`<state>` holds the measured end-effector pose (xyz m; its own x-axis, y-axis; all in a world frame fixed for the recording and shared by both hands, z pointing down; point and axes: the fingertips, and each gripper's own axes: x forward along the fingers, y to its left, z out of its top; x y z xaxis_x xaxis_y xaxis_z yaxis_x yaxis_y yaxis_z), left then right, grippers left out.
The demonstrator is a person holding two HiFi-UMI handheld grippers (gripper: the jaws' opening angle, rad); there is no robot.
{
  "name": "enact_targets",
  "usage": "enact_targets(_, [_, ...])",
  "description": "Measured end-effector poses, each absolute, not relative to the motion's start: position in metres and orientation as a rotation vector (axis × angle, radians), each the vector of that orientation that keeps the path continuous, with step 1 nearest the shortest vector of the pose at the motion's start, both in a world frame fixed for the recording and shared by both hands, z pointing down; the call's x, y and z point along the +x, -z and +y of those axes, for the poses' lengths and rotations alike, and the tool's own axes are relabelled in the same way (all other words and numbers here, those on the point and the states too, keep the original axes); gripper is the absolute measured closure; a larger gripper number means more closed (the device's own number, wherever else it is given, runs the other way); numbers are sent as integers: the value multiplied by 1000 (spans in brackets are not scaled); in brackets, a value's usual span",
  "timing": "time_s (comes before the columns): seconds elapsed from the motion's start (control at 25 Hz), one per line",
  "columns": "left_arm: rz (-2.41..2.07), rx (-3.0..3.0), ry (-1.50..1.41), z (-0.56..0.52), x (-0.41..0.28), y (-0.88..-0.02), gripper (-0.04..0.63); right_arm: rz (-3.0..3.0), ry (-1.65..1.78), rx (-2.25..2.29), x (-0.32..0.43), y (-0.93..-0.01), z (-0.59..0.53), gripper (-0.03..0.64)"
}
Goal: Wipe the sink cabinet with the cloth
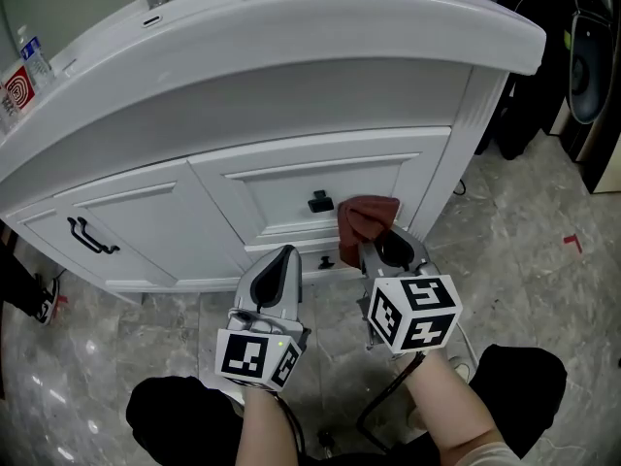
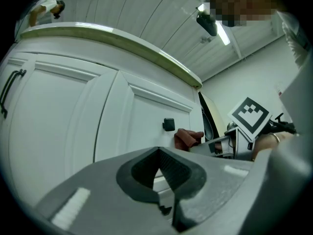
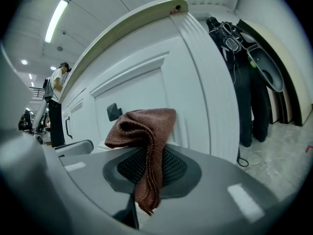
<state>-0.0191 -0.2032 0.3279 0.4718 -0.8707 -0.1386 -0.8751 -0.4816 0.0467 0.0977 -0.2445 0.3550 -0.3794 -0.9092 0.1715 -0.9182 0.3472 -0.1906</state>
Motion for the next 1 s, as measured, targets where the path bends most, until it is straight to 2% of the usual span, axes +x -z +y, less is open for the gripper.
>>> enact_targets(0.6, [1505, -2741, -163, -191, 17, -357, 595, -2384, -370, 1942, 173, -358, -233, 526])
enact_targets(0.8, [1530, -2704, -107, -183, -1, -367, 595, -2581, -386, 1720, 108, -357, -220, 526])
enact_targets(1.0, [1657, -2627, -36, -179, -53, -379, 595, -2670, -349, 1492, 26, -375, -215, 526])
